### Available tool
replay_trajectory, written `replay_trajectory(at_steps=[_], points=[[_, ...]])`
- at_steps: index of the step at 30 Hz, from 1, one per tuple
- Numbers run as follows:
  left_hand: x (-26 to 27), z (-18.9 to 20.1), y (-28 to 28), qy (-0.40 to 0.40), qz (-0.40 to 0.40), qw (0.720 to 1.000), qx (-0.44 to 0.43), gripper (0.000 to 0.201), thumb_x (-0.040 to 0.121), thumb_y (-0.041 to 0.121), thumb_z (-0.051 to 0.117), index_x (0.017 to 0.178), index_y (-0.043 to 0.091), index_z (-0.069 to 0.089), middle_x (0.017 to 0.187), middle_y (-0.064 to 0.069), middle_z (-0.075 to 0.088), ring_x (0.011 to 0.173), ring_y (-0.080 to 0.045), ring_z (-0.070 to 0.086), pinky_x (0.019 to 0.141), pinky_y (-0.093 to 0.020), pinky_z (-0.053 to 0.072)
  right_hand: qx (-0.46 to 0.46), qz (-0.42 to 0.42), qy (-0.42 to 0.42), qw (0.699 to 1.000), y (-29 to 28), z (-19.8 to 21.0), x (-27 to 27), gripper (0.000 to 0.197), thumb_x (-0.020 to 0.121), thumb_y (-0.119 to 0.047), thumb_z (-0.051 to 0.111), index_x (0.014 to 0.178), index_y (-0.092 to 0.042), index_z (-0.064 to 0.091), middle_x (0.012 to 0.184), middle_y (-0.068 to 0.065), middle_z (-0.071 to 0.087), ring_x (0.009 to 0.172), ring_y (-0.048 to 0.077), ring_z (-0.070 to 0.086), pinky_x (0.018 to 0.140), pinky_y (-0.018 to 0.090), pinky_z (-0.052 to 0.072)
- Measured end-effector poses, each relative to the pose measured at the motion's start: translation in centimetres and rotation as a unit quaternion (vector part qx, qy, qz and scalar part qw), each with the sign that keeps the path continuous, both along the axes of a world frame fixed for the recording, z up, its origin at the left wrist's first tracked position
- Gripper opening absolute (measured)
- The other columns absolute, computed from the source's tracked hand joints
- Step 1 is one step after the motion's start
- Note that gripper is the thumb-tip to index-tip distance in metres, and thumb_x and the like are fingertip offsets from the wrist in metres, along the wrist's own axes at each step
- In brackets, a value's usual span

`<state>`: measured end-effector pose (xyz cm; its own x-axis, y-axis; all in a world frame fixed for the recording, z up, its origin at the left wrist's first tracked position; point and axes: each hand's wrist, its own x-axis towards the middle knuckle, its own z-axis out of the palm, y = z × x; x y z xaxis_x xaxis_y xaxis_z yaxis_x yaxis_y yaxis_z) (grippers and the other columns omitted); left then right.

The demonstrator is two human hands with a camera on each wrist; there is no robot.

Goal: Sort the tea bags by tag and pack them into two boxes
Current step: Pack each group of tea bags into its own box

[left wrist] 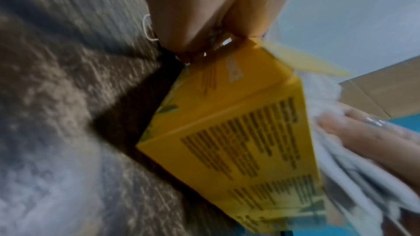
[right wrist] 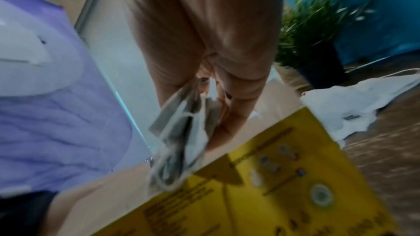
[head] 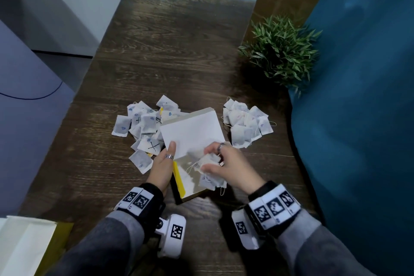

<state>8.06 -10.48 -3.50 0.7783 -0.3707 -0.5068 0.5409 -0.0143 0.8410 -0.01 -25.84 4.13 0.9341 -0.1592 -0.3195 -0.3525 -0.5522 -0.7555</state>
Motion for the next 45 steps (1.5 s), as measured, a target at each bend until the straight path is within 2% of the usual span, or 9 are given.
replay_trajectory(at_steps=[5, 10, 16, 20, 24, 27, 29, 34, 45], points=[[0.0, -0.4, 0.3, -0.010, -0.006, 1.000, -0.004, 0.079, 0.061, 0.081, 0.056, 0.116, 0.024, 0.064, 0.119, 0.000, 0.068, 0.114, -0.022, 0.061, 0.106, -0.049, 0.039, -0.096, 0.035, 0.121, 0.987, 1.6, -2.6, 2.6, 0.026, 0.075, -0.022, 0.071, 0.097, -0.026, 0.060, 0.099, -0.008, 0.056, 0.092, 0.012, 0.056, 0.082, 0.027, 0.047], [-0.1, -0.1, 0.3, -0.021, -0.007, 1.000, 0.013, 0.065, 0.072, 0.076, 0.051, 0.109, 0.025, 0.066, 0.117, 0.001, 0.068, 0.114, -0.020, 0.061, 0.107, -0.047, 0.038, -0.038, 0.028, 0.137, 0.989, 2.5, -4.3, 3.3, 0.029, 0.075, -0.021, 0.076, 0.100, -0.011, 0.066, 0.111, 0.001, 0.066, 0.097, 0.015, 0.061, 0.056, 0.001, 0.038], [-0.3, 1.0, 0.2, -0.024, -0.001, 1.000, 0.012, 0.053, 0.076, 0.064, 0.045, 0.104, 0.023, 0.065, 0.115, -0.003, 0.068, 0.110, -0.021, 0.062, 0.105, -0.046, 0.041, 0.036, 0.042, 0.179, 0.982, 1.2, -4.8, 2.7, 0.044, 0.073, -0.021, 0.077, 0.114, -0.020, 0.061, 0.124, -0.003, 0.061, 0.116, 0.012, 0.055, 0.102, 0.033, 0.045], [-0.3, 0.0, 0.4, -0.012, 0.007, 1.000, -0.001, 0.080, 0.060, 0.083, 0.055, 0.111, 0.023, 0.066, 0.117, -0.001, 0.069, 0.112, -0.021, 0.062, 0.105, -0.048, 0.040, -0.172, 0.120, 0.131, 0.969, 0.9, -4.1, 2.0, 0.044, 0.072, -0.012, 0.072, 0.115, -0.018, 0.062, 0.123, 0.002, 0.059, 0.115, 0.019, 0.053, 0.102, 0.037, 0.043], [-0.3, -0.5, 0.5, -0.007, 0.010, 1.000, -0.012, 0.082, 0.061, 0.082, 0.056, 0.118, 0.023, 0.063, 0.122, 0.002, 0.066, 0.116, -0.020, 0.059, 0.108, -0.047, 0.037, -0.057, -0.043, -0.045, 0.996, -1.0, -0.8, 1.8, 0.014, 0.089, -0.028, 0.059, 0.096, -0.020, 0.068, 0.089, 0.004, 0.070, 0.074, 0.015, 0.063, 0.073, 0.026, 0.053], [-0.3, -0.3, 0.6, -0.001, 0.011, 0.999, -0.031, 0.079, 0.062, 0.078, 0.058, 0.116, 0.021, 0.063, 0.121, 0.000, 0.067, 0.115, -0.021, 0.060, 0.107, -0.048, 0.038, -0.017, -0.263, -0.179, 0.948, -5.9, 0.2, 2.4, 0.011, 0.088, -0.032, 0.057, 0.079, -0.027, 0.063, 0.078, 0.010, 0.068, 0.074, 0.028, 0.064, 0.069, 0.039, 0.051], [-0.2, -0.2, 0.5, 0.007, 0.012, 1.000, -0.028, 0.079, 0.063, 0.078, 0.058, 0.118, 0.022, 0.062, 0.120, 0.001, 0.067, 0.114, -0.021, 0.061, 0.107, -0.048, 0.038, -0.068, -0.304, -0.147, 0.939, -9.8, -1.4, 2.8, 0.007, 0.085, -0.029, 0.062, 0.092, -0.027, 0.062, 0.097, 0.010, 0.067, 0.090, 0.027, 0.062, 0.078, 0.036, 0.047], [-0.3, 0.4, 0.3, 0.022, 0.015, 1.000, -0.010, 0.056, 0.079, 0.060, 0.048, 0.114, 0.020, 0.063, 0.116, -0.002, 0.069, 0.110, -0.022, 0.063, 0.104, -0.047, 0.042, -0.095, -0.283, 0.096, 0.950, -14.5, -6.1, 3.4, 0.094, 0.071, -0.041, 0.077, 0.145, -0.015, 0.024, 0.149, 0.016, 0.028, 0.138, 0.034, 0.024, 0.114, 0.045, 0.017], [-0.5, 1.0, -0.2, 0.010, 0.025, 0.999, -0.023, 0.031, 0.097, 0.037, 0.039, 0.096, 0.020, 0.065, 0.088, 0.008, 0.074, 0.082, -0.009, 0.070, 0.078, -0.028, 0.054, -0.037, -0.312, 0.011, 0.949, -13.0, -7.0, 3.9, 0.057, 0.066, -0.011, 0.081, 0.116, -0.016, 0.055, 0.106, 0.002, 0.059, 0.097, 0.018, 0.055, 0.083, 0.024, 0.042]])
